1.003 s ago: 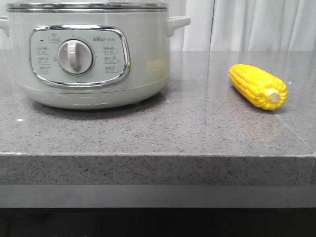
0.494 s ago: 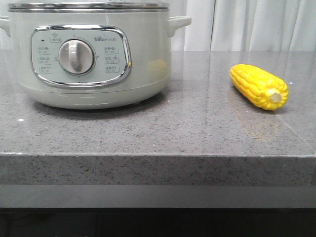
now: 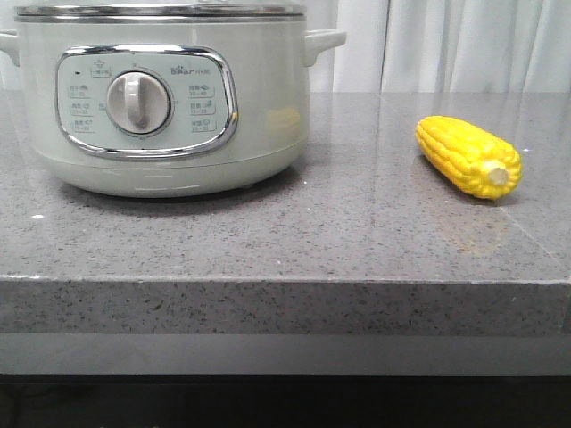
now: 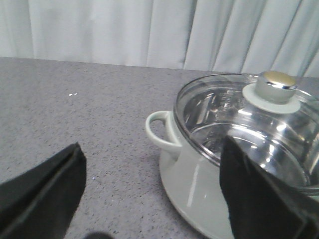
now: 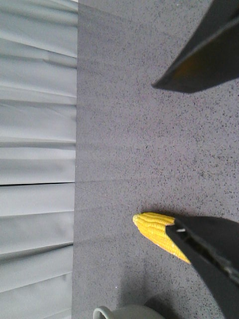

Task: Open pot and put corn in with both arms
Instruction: 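Move left gripper to the glass lid knob and grasp it, then lift the glass lid off the pot with the left gripper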

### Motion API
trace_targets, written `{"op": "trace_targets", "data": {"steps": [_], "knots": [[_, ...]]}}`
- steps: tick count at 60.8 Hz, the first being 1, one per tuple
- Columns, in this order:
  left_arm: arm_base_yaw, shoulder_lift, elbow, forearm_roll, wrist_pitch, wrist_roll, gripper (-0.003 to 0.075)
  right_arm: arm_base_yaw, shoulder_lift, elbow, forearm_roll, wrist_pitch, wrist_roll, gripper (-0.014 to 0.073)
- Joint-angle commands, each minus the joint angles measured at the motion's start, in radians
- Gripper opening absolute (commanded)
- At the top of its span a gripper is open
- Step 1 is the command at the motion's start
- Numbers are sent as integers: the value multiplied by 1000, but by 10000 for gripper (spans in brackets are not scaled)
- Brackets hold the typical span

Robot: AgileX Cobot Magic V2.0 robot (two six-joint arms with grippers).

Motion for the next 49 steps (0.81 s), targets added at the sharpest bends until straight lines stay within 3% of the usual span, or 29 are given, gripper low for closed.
{"op": "trace_targets", "data": {"steps": [1,14,25,38,49], "knots": [[-56,89,-116,-17,-36,22,527,-5,18,-29,4,-76,-1,540],[-185,357,-361,-22,71,19,527,-5,18,-29,4,-76,-1,540],[-237,569,-634,-53,296,9,527,-5,18,-29,4,-76,-1,540],[-275,792,-884,-53,379,9,527,-5,18,-29,4,-76,-1,540],[-285,905,-989,-47,428,9,512,-4,18,-29,4,-76,-1,540]]}}
